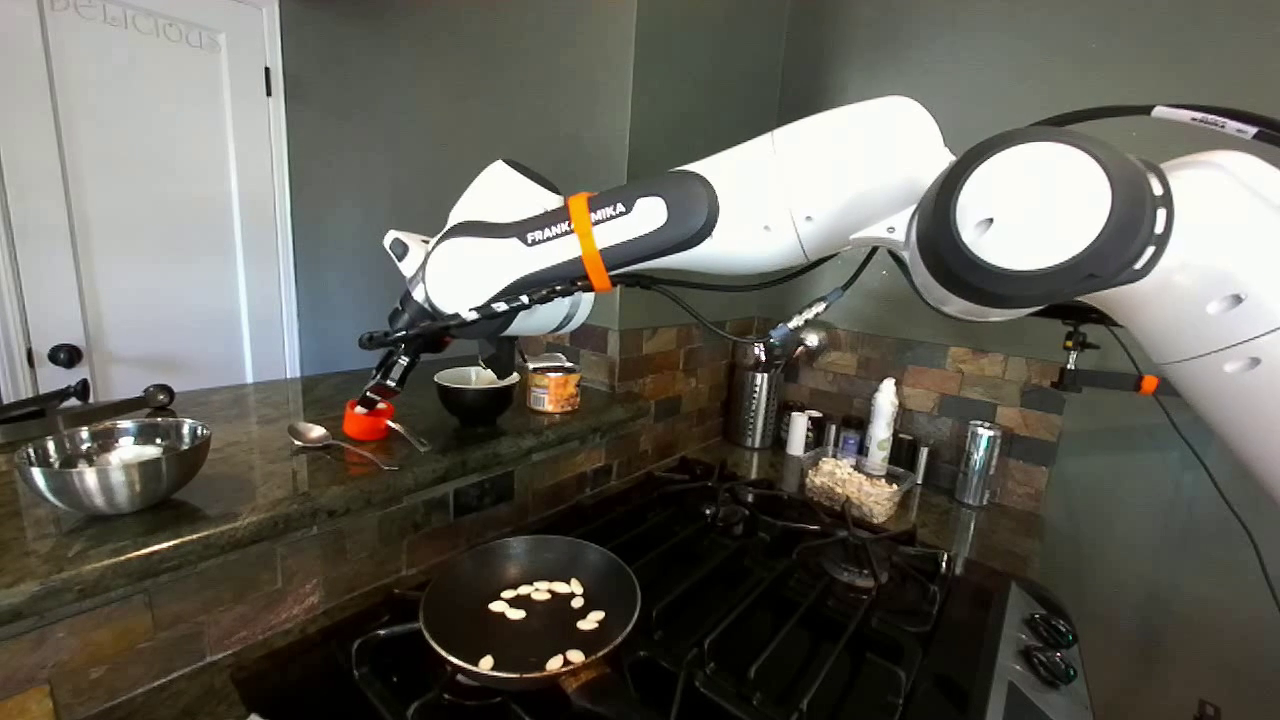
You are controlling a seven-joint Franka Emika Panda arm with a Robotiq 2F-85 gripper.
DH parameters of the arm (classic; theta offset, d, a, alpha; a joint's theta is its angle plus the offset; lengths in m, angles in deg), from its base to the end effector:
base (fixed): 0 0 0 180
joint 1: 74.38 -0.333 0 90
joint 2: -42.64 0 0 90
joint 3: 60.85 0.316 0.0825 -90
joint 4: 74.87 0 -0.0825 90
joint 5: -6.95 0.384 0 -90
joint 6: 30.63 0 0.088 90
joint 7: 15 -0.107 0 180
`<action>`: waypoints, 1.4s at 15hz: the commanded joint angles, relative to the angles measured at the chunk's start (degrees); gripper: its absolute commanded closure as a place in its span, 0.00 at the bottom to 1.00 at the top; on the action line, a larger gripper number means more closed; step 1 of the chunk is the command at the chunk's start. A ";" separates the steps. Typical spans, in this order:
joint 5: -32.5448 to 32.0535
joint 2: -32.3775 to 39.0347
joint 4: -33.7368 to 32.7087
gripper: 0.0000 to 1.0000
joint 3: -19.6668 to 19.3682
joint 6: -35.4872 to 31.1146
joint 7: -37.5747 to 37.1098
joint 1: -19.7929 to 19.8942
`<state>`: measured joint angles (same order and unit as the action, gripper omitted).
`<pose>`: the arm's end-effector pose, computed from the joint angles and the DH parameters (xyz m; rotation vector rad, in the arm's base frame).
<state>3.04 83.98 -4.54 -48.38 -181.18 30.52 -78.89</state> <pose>0.7722 0.1788 0.4311 2.4850 1.4122 1.0261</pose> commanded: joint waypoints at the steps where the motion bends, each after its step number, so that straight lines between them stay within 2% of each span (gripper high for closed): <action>1: -0.03 1.61 -1.77 0.70 1.06 -0.36 1.39 0.51; 3: 0.07 1.72 -1.92 0.67 1.17 -0.20 1.56 0.54; 4: 0.10 1.76 -2.01 0.60 1.20 -0.18 1.66 0.55; 12: 1.50 0.55 -2.11 0.01 2.08 1.29 0.86 0.81; 16: 1.33 -0.98 -1.50 0.00 1.00 4.64 -2.73 -0.01; 21: 0.54 -3.05 -1.56 0.00 -0.95 13.50 -10.28 -1.22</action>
<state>3.60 82.51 -6.04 -47.58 -172.81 24.71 -78.87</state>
